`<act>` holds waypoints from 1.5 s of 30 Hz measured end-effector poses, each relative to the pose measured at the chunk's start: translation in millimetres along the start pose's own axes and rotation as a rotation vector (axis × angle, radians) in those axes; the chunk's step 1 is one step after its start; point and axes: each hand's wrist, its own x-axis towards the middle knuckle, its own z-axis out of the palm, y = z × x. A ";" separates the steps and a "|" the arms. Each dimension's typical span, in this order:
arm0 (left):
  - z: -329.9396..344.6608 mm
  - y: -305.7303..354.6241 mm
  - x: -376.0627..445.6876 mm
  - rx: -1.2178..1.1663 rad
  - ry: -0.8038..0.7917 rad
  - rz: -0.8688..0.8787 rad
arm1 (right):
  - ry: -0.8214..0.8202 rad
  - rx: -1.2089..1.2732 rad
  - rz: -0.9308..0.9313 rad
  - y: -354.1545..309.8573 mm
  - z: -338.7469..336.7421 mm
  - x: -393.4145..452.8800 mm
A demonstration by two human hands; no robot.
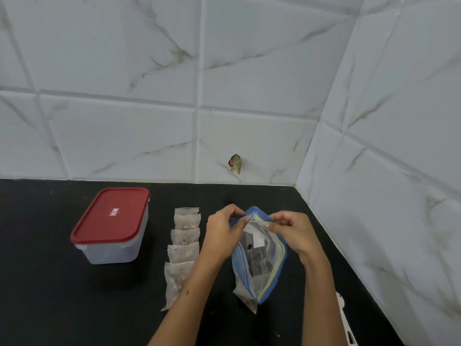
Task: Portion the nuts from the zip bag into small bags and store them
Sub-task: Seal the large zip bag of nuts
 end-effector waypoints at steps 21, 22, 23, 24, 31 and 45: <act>7.7 10.6 -3.3 -0.494 -0.155 -0.129 | 0.221 -0.125 -0.085 -21.8 38.0 -10.0; 6.9 9.5 -5.2 -0.514 -0.145 -0.149 | 0.214 -0.104 -0.037 -20.1 36.4 -16.0; 6.6 9.0 -6.0 -0.537 -0.130 -0.171 | 0.219 -0.130 0.016 -17.0 35.7 -21.3; 6.5 8.2 -6.6 -0.573 -0.107 -0.202 | 0.220 -0.192 0.079 -14.8 34.7 -27.7; 13.2 4.4 -10.3 -0.819 -0.006 -0.418 | -0.260 -0.361 0.524 -17.3 23.2 -55.9; 84.6 -24.9 -103.1 -0.185 0.050 -0.390 | 0.212 -0.326 0.322 -9.7 32.1 -57.7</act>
